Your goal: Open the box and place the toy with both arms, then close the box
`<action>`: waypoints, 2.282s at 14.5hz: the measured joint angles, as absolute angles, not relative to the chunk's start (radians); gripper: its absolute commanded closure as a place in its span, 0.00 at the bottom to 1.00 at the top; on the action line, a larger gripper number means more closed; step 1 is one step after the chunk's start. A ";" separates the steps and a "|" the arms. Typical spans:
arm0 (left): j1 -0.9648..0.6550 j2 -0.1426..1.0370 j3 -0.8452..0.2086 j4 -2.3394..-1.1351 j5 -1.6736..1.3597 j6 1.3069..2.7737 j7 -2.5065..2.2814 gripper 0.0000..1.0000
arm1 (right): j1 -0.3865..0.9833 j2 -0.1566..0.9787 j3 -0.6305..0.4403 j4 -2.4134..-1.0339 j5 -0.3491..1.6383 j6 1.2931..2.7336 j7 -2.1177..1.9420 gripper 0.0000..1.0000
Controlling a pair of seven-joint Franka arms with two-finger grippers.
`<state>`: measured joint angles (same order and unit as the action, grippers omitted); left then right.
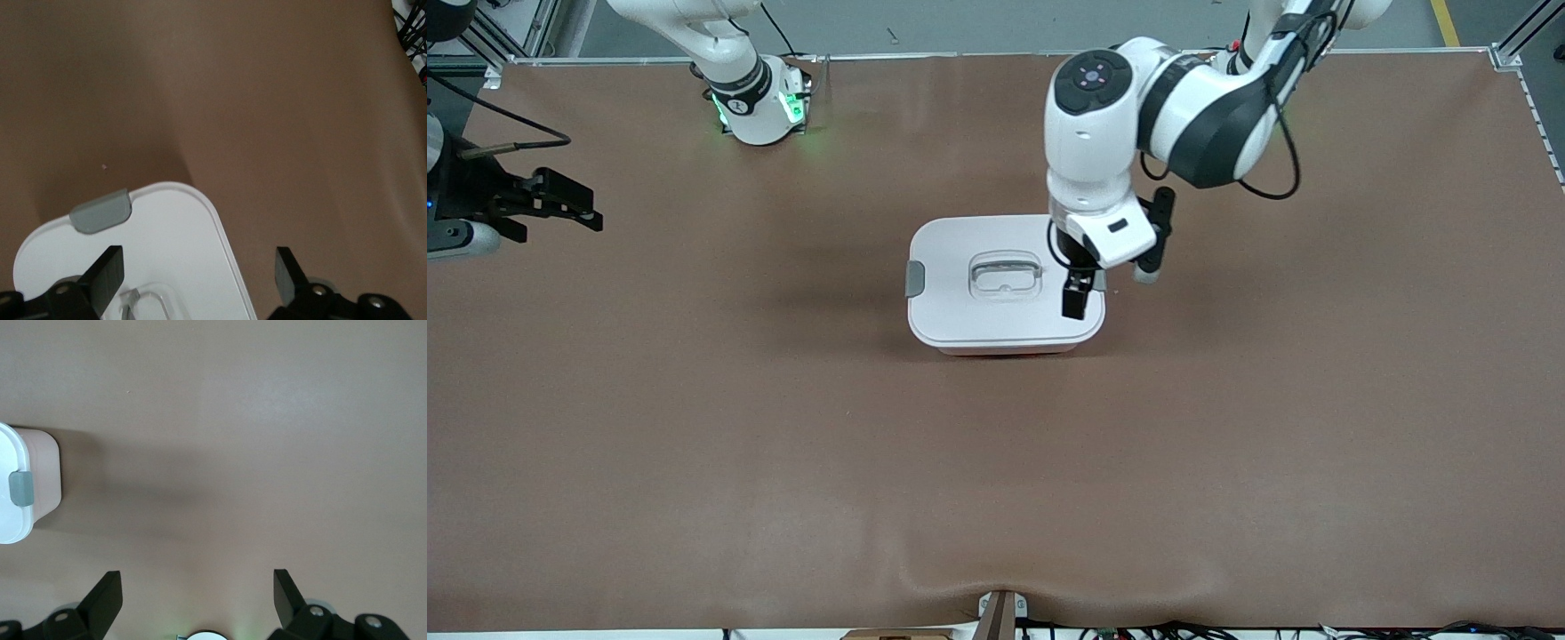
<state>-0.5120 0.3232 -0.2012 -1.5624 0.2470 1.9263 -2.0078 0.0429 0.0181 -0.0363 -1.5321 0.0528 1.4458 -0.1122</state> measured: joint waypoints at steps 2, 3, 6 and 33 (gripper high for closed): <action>-0.458 0.314 -0.201 -1.550 0.228 1.897 -1.881 0.00 | 0.043 0.018 -0.036 -1.532 0.053 1.446 -0.112 0.00; -0.430 0.311 -0.201 -1.542 0.217 1.887 -1.810 0.00 | 0.043 0.018 -0.036 -1.532 0.053 1.446 -0.112 0.00; -0.352 0.297 -0.201 -1.516 0.206 1.847 -1.597 0.00 | 0.043 0.018 -0.036 -1.532 0.053 1.446 -0.112 0.00; -0.058 0.216 -0.182 -1.451 0.125 1.767 -0.839 0.00 | 0.044 0.018 -0.036 -1.532 0.053 1.445 -0.112 0.00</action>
<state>-0.0579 0.2159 -0.1817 -1.4509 0.1249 1.7669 -0.8391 0.0437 0.0185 -0.0363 -1.5324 0.0528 1.4450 -0.1122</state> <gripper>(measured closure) 0.000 0.000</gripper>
